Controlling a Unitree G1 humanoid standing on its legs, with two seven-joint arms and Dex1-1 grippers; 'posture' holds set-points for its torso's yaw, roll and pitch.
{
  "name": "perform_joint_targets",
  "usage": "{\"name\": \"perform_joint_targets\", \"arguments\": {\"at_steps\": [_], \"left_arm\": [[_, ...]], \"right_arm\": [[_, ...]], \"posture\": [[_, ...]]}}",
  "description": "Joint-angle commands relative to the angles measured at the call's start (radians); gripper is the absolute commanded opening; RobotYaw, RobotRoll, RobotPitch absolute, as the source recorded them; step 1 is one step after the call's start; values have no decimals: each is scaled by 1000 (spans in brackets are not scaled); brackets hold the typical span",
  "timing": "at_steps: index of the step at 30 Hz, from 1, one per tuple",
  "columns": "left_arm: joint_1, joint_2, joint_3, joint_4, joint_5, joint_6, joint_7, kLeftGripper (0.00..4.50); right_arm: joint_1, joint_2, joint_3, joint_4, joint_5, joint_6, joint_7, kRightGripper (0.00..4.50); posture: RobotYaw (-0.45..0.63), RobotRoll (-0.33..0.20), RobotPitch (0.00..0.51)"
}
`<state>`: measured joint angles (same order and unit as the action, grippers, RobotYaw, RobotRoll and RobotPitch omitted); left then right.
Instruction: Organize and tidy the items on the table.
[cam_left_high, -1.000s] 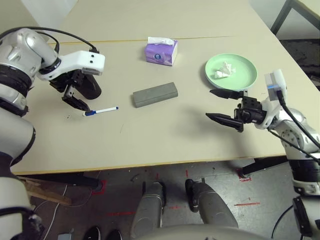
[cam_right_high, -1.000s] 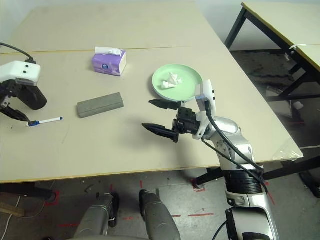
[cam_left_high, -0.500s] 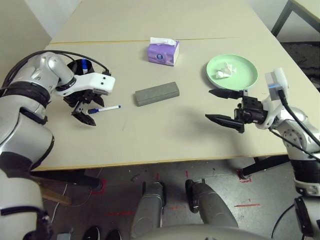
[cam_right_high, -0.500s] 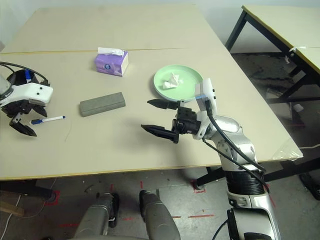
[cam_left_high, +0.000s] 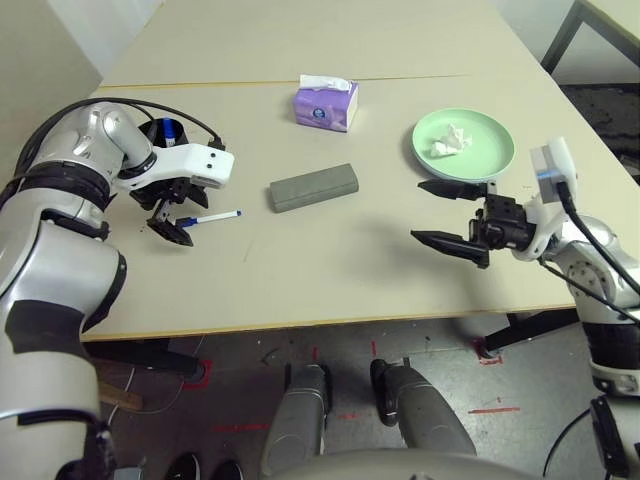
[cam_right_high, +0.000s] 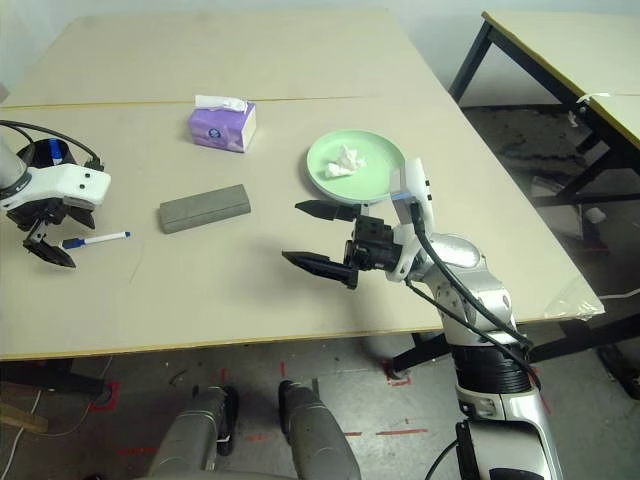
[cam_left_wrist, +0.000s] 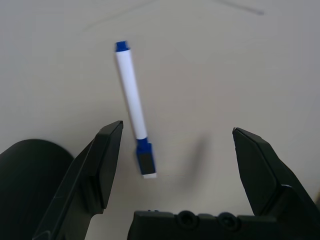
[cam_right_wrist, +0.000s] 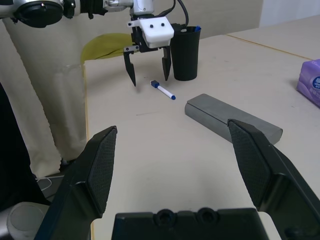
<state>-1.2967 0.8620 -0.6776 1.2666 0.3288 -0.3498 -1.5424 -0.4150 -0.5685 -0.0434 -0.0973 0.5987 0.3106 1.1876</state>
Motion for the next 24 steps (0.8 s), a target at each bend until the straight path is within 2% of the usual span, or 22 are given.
{"name": "perform_joint_targets", "arguments": {"at_steps": [1, 24], "left_arm": [[19, -9, 33, 24, 50, 15, 36, 4453], [80, -48, 136, 36, 147, 2, 138, 4453]], "right_arm": [[13, -12, -10, -22, 11, 9, 0, 4500], [-12, -17, -13, -27, 17, 27, -1, 4500]], "posture": [[-145, 0, 170], [-147, 0, 168]]}}
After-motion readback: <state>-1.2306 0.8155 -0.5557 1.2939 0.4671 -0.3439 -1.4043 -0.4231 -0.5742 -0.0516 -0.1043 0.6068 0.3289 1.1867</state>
